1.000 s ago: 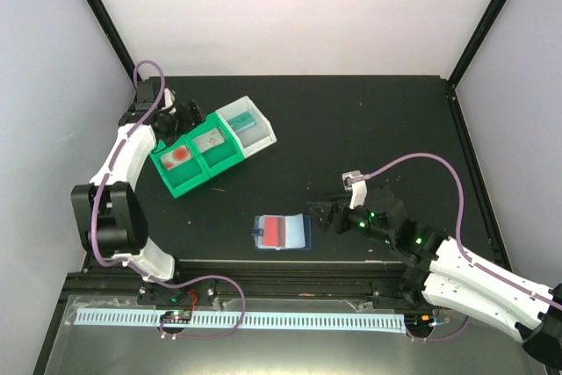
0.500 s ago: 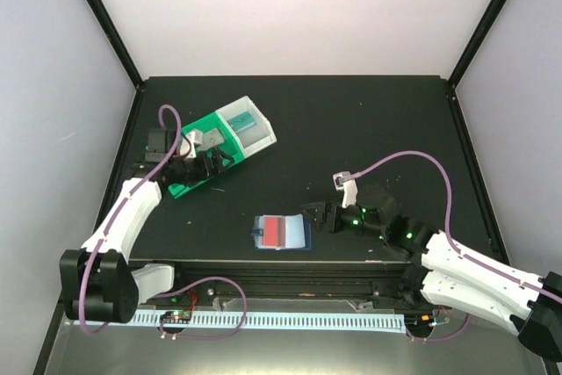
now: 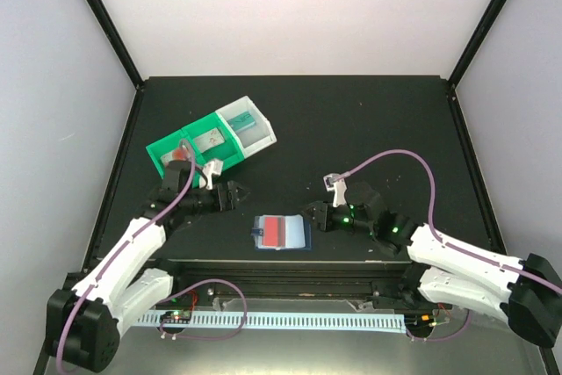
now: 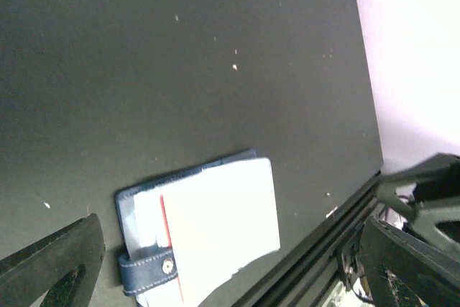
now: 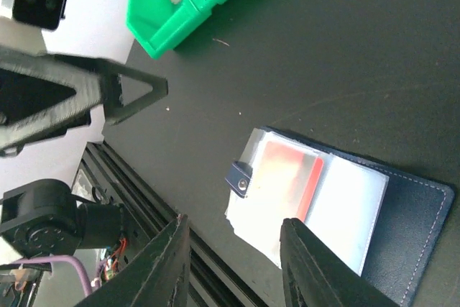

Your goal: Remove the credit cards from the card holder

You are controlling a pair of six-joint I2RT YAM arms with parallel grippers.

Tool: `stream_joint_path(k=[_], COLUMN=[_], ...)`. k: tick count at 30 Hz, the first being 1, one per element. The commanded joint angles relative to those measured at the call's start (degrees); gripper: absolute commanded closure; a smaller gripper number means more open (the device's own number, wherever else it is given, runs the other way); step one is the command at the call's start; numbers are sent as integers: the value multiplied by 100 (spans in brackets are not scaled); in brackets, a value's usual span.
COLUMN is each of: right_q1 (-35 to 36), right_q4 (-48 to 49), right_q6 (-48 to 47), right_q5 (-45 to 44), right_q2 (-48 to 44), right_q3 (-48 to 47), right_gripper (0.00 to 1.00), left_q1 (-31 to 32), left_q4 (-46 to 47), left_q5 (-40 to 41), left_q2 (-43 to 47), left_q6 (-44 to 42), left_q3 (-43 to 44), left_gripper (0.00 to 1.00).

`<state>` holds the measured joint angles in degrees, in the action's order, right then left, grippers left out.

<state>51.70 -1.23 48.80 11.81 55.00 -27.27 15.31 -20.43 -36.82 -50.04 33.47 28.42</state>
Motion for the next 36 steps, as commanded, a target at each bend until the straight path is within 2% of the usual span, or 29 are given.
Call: stream_joint_path(k=[1, 6, 14, 31, 36], right_q1=[104, 410, 567, 749, 756], right_q4=[415, 653, 810, 1002, 953], right_q6=[243, 333, 286, 231, 228], right_q5=[7, -39, -12, -183, -346], right_q2=[408, 1118, 2214, 3473, 3611], right_q3=[74, -88, -437, -744, -673], right_gripper=[64, 64, 67, 70, 81], left_q1=[321, 495, 573, 737, 844], left_q4=[919, 1257, 2375, 3449, 3576], left_q5=[-147, -217, -595, -593, -549], left_q2=[340, 186, 84, -14, -1], left_q6=[756, 903, 1512, 2202, 2313], left_q3=[-492, -829, -1463, -2098, -2098], left_gripper=[1, 1, 1, 1, 1])
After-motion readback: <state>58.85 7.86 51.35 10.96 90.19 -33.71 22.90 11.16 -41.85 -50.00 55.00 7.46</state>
